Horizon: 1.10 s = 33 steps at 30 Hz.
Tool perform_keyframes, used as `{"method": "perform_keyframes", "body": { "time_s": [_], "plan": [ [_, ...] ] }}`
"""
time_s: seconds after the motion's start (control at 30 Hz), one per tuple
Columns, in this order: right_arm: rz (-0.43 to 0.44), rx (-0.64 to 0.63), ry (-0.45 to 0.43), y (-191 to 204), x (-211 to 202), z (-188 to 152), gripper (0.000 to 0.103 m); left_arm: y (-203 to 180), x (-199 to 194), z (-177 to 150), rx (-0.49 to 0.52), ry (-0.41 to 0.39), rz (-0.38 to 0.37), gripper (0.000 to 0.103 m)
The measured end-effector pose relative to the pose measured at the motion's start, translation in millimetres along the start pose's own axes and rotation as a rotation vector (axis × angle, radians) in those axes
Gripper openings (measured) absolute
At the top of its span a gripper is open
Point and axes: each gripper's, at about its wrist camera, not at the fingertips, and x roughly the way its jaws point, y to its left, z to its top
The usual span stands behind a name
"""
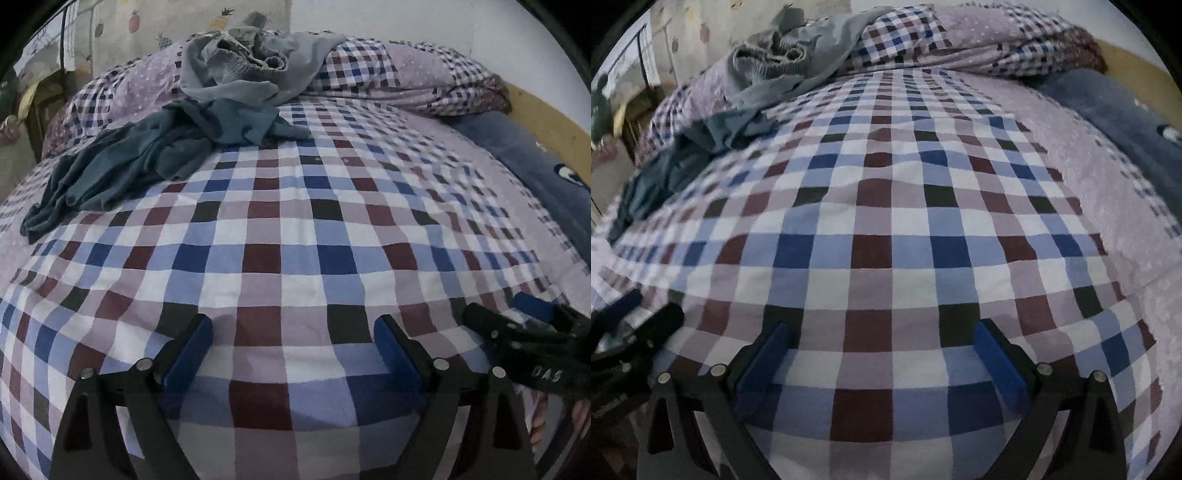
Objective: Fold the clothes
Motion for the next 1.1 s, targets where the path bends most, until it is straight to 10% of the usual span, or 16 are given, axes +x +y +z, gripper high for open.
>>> {"method": "perform_keyframes", "body": {
  "time_s": [1.1],
  "plan": [
    [0.016, 0.011, 0.017, -2.2, 3.8, -0.1, 0.103, -3.0, 14.3, 5.1, 0.02, 0.037, 0.04, 0.102]
  ]
}}
